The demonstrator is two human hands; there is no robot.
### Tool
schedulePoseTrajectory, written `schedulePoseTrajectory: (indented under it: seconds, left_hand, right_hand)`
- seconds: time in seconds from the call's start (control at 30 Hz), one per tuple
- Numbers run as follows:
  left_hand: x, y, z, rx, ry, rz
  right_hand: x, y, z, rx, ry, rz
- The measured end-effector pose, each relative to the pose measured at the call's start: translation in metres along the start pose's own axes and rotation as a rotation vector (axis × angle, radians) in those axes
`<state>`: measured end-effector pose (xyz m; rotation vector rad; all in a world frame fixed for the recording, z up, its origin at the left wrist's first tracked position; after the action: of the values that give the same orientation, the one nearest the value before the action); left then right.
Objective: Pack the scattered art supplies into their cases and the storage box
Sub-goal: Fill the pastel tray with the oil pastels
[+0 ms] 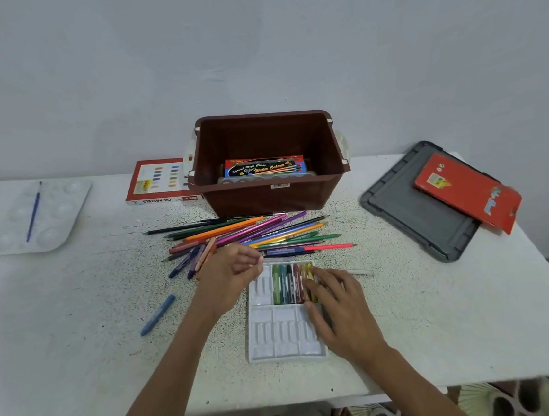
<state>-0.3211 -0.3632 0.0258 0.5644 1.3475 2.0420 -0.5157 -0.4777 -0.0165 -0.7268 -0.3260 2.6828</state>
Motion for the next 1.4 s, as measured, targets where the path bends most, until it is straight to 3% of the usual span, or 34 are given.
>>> schedulePoseTrajectory:
  seconds: [0.17, 0.33, 0.47, 0.67, 0.9, 1.1, 1.23, 1.4]
  left_hand:
    - [0.002, 0.004, 0.004, 0.033, 0.068, -0.042]
    - [0.005, -0.003, -0.004, 0.040, 0.001, 0.023]
    - [0.010, -0.010, -0.015, -0.119, -0.016, 0.050]
    - [0.011, -0.025, -0.023, -0.522, 0.097, -0.151]
    - [0.015, -0.042, -0.018, -0.530, 0.183, -0.020]
    - [0.019, -0.040, -0.014, -0.635, 0.195, -0.122]
    - [0.019, -0.035, 0.003, -0.729, 0.347, -0.181]
    - [0.014, -0.034, 0.027, -0.961, 0.473, -0.076]
  right_hand:
    - [0.000, -0.001, 0.000, -0.001, 0.002, 0.001]
    - [0.000, 0.000, -0.001, -0.004, -0.001, -0.002]
    - [0.000, 0.000, 0.000, -0.006, -0.004, -0.001]
    - [0.000, 0.000, 0.000, -0.005, -0.012, 0.000]
    - [0.000, -0.001, 0.001, -0.010, -0.001, -0.004]
    - [0.001, 0.000, 0.002, -0.005, 0.007, -0.007]
    - [0.001, 0.001, 0.000, -0.010, 0.002, -0.010]
    - [0.001, 0.001, 0.000, -0.009, 0.010, -0.006]
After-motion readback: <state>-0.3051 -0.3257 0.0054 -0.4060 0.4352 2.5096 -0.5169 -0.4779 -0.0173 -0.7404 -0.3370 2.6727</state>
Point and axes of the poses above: each hand's wrist, its own x-axis away from the middle knuckle, its own z-axis out of the back of the hand, y = z × x, the point moved 5 cm from there along -x, towards the middle knuckle, and after that the axes turned 5 degrees about y, right-handed, at the moved point
